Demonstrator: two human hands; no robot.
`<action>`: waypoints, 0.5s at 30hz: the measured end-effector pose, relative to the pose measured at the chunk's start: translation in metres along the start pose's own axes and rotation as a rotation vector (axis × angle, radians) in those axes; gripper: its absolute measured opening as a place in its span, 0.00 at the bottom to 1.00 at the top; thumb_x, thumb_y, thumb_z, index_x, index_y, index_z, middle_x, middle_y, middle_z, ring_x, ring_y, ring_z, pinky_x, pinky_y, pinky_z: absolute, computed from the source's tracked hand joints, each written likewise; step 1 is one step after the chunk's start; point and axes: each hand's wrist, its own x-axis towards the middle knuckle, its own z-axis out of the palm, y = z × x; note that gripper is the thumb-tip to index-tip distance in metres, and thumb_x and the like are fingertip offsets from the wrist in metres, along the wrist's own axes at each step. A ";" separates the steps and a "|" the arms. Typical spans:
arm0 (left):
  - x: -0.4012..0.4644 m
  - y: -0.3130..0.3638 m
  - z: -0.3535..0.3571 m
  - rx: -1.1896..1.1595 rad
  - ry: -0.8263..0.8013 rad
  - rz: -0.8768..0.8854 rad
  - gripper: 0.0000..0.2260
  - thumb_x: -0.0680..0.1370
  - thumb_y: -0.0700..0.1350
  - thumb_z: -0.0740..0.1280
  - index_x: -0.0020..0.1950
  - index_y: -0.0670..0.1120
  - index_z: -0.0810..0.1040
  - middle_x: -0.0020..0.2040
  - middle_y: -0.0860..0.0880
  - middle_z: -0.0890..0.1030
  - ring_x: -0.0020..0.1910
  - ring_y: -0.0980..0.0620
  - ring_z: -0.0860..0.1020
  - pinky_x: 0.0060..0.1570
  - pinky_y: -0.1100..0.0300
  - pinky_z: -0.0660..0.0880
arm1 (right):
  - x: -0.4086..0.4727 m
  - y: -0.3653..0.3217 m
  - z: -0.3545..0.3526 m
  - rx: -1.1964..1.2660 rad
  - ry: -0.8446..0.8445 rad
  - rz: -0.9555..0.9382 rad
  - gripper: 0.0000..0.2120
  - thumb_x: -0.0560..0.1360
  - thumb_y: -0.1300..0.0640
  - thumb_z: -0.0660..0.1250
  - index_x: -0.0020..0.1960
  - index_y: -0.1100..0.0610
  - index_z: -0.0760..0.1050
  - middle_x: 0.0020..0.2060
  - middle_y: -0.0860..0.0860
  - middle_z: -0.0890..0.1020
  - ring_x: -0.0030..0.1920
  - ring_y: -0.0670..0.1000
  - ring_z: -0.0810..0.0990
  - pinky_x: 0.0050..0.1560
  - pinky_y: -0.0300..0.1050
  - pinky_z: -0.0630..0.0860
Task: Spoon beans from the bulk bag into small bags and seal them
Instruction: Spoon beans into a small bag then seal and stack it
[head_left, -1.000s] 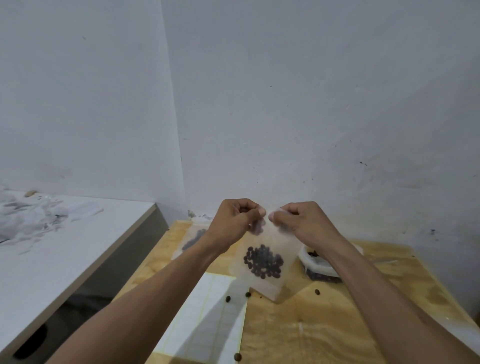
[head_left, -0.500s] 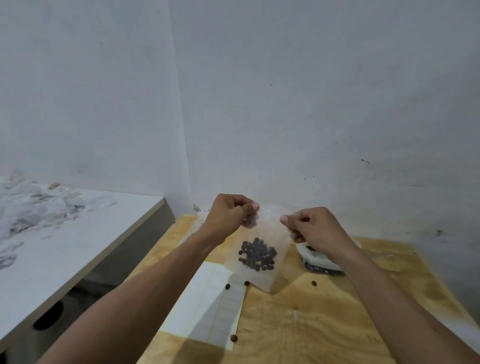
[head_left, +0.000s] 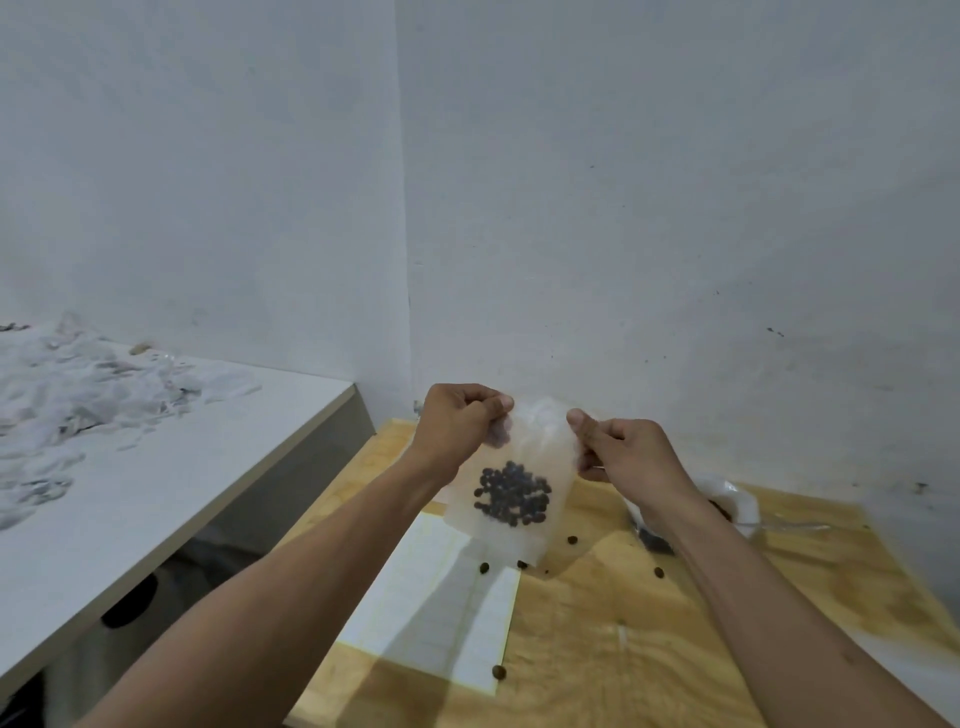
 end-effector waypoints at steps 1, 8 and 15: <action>0.004 0.000 -0.003 -0.024 0.041 -0.011 0.07 0.79 0.38 0.72 0.44 0.35 0.85 0.31 0.45 0.82 0.27 0.52 0.80 0.33 0.62 0.78 | 0.000 -0.002 0.005 0.046 -0.066 0.049 0.23 0.74 0.38 0.70 0.46 0.61 0.81 0.43 0.53 0.88 0.44 0.49 0.87 0.49 0.49 0.85; 0.047 -0.008 -0.047 0.188 -0.096 -0.450 0.20 0.77 0.55 0.74 0.56 0.39 0.81 0.48 0.43 0.82 0.39 0.47 0.79 0.33 0.58 0.77 | 0.023 0.001 0.050 0.316 -0.169 0.289 0.12 0.77 0.63 0.72 0.56 0.69 0.80 0.51 0.62 0.86 0.43 0.54 0.85 0.37 0.43 0.83; 0.067 -0.053 -0.092 0.211 -0.050 -0.445 0.12 0.69 0.36 0.79 0.49 0.31 0.85 0.43 0.41 0.81 0.42 0.46 0.79 0.44 0.52 0.77 | 0.053 0.002 0.111 -0.157 -0.089 0.192 0.12 0.78 0.55 0.72 0.42 0.64 0.78 0.32 0.59 0.79 0.25 0.45 0.80 0.26 0.34 0.74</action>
